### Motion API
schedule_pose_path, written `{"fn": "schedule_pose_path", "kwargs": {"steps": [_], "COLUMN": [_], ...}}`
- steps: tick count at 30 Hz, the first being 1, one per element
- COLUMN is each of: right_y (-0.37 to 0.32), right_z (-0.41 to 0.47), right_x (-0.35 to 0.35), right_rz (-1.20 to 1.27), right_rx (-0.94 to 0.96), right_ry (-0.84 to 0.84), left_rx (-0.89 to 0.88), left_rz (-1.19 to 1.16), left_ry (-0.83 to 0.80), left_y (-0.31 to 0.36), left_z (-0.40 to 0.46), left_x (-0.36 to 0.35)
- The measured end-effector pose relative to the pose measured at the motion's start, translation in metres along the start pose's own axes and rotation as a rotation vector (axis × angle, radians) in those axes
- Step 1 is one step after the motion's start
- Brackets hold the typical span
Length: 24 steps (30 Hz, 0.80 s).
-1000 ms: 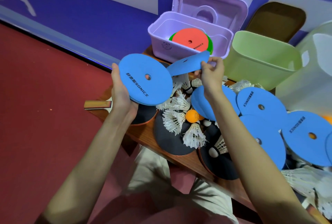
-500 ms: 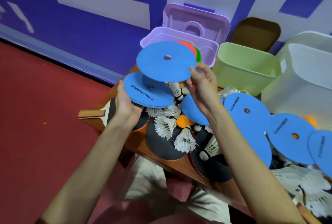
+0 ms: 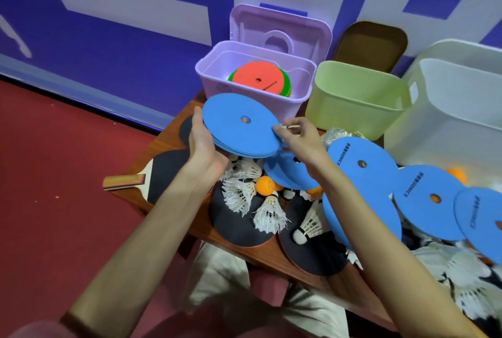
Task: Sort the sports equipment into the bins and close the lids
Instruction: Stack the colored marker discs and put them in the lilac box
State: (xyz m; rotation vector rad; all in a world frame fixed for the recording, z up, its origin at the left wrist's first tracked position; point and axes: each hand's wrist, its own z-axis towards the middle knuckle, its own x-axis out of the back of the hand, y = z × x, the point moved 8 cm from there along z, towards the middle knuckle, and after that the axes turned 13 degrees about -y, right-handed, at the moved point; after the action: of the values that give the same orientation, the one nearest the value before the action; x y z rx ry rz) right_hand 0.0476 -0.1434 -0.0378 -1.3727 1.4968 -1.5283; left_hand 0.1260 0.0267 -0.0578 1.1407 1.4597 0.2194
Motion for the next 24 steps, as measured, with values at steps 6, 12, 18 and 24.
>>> {"fn": "schedule_pose_path", "kwargs": {"steps": [6,12,18,24], "right_y": [-0.012,-0.035,-0.047,-0.033], "right_z": [0.042,0.113,0.181,0.23], "right_x": [0.022,0.061,0.078,0.081], "right_rz": [0.004,-0.156,-0.42,-0.566], "right_rx": [0.045,0.151,0.185,0.047], "right_ry": [0.013,0.193,0.225,0.212], "left_rx": [-0.003,-0.002,-0.092,-0.152], "left_rz": [0.115,0.488,1.188,1.464], "left_ry": [-0.08,-0.179,-0.114,-0.074], "left_y": [0.011,0.046,0.081,0.079], "left_z": [0.041,0.111,0.195,0.254], "left_x": [-0.03,-0.061,-0.073,-0.075]}}
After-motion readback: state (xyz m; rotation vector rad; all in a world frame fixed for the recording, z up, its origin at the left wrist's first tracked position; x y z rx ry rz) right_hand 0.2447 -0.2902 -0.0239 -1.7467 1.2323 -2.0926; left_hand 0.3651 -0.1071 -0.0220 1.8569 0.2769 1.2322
